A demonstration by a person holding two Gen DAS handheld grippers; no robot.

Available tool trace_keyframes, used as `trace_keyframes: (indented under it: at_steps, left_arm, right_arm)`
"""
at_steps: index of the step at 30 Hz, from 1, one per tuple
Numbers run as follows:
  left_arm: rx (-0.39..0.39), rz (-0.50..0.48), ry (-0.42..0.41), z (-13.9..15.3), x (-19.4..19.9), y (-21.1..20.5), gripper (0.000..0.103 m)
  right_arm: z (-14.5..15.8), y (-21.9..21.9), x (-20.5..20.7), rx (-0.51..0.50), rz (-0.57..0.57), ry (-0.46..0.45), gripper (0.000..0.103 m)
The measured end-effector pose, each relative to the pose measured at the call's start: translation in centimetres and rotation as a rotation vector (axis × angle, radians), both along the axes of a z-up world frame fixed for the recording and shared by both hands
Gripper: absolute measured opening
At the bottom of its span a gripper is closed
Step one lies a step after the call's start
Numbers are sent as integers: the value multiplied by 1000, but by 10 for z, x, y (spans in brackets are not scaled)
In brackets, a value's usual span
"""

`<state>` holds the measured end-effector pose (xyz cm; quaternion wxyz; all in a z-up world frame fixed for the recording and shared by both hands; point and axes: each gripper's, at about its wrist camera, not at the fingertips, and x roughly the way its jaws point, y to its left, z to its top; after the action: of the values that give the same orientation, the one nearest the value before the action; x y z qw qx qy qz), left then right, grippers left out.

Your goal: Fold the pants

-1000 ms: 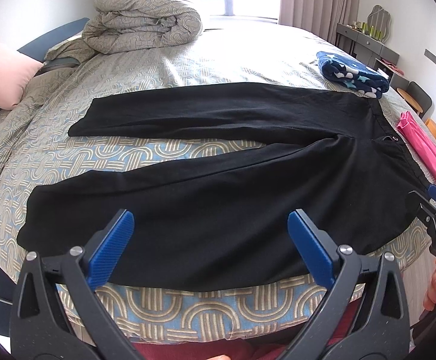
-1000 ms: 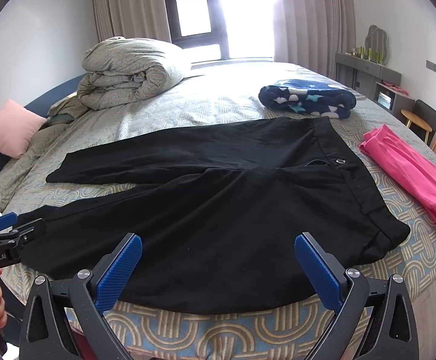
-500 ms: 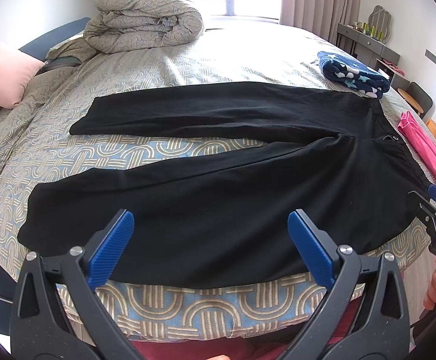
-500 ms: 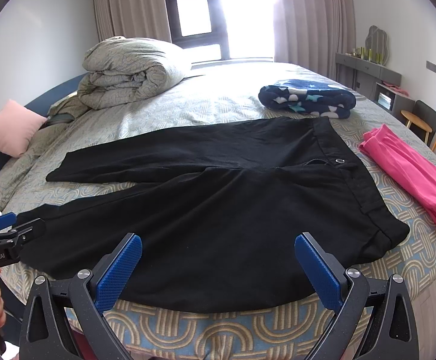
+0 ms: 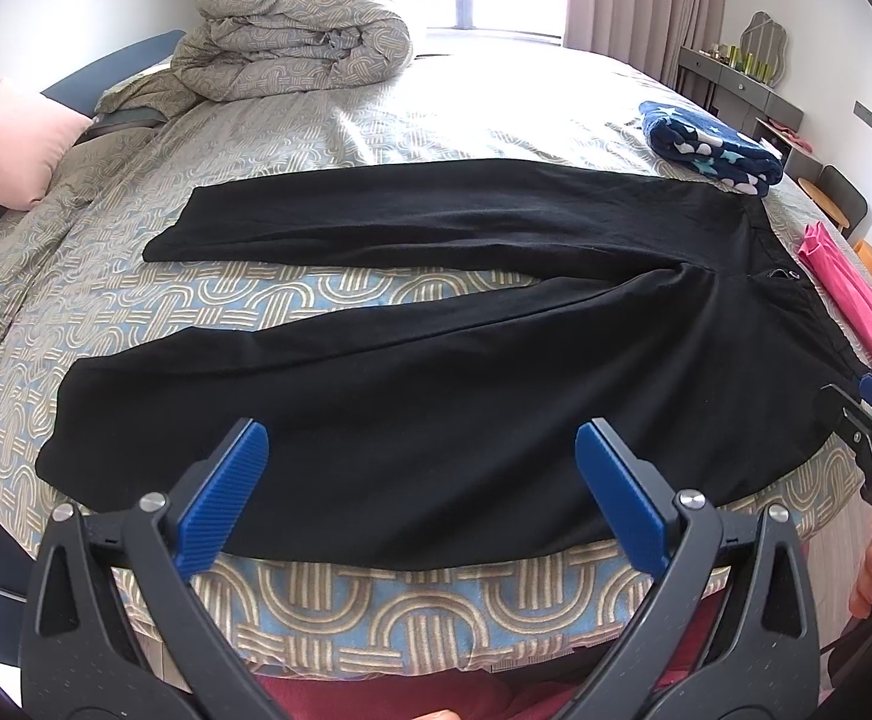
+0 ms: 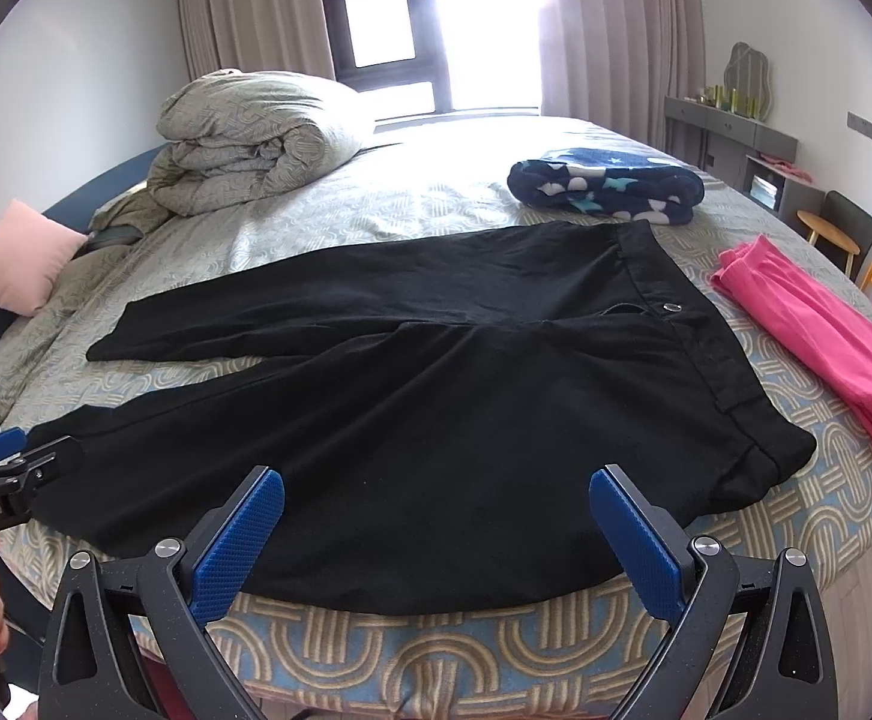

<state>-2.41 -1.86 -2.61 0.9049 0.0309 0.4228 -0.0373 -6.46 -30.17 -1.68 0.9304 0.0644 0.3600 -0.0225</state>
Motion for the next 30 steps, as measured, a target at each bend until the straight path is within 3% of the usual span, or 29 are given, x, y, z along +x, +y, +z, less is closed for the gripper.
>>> trace_keyframes:
  at_steps: [5,9,16,20,24,28,30]
  left_arm:
    - [4,41,28,-9,1,21,102]
    - [-31,174,53,-17,1,77,102]
    - [-251,464,146,-47,-23,197,102]
    - [-404,492,186,-68,-33,217,100]
    - [-461,493,200,-84,-27,225,84]
    - [-438,504,163,-82,-4,224,79]
    - [-426,516,164,-84,9,227,49]
  right_arm:
    - [-7,-10,-2,-6,-23,29,103]
    - [-14,-35,-6,2,-86,56,103]
    - [-21,-84,-12,97,-195,100,103]
    - [-30,-102,-15,181,-238,143,101]
    - [-40,-116,-21,287,-271,176,96]
    - [-43,-119,-23,318,-280,181,96]
    - [-43,-118,-24,315,-279,179,96]
